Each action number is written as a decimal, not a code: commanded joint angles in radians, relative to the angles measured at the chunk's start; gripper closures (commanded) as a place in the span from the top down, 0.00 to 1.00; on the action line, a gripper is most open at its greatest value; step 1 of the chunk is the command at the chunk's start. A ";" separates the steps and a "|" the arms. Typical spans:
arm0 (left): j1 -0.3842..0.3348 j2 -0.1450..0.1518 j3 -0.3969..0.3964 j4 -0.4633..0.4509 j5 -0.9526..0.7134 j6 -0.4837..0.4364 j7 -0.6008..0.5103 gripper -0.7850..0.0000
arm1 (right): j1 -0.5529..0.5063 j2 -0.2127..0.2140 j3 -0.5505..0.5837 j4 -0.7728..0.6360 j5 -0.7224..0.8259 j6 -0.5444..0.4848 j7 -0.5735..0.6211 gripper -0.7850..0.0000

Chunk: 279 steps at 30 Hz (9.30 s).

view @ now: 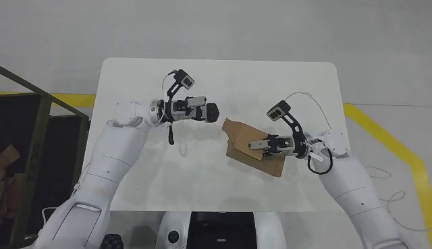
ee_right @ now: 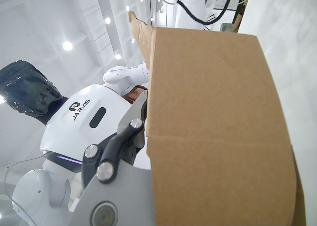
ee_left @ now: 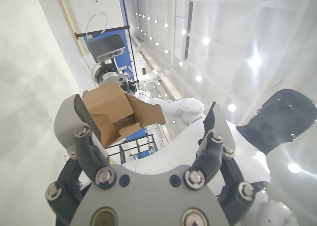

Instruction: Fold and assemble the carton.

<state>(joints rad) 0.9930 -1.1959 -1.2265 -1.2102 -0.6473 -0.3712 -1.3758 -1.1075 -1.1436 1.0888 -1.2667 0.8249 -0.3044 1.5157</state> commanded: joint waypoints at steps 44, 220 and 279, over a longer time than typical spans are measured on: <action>-0.069 0.140 0.177 -0.202 0.734 -0.639 0.583 1.00 | 0.036 0.040 -0.066 -0.005 0.043 0.175 -0.026 0.00; -0.105 0.194 0.384 -0.261 0.879 -0.641 0.730 1.00 | 0.036 0.036 -0.025 0.000 0.024 0.163 0.020 0.00; -0.356 0.305 0.841 -0.252 1.412 -0.612 1.541 1.00 | 0.172 0.036 -0.193 0.080 0.060 0.036 0.004 0.00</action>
<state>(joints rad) 0.6329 -0.8905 -0.3795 -1.4614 0.7684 -0.9791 0.1764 -0.9366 -1.1063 0.8972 -1.1866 0.8881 -0.2688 1.5206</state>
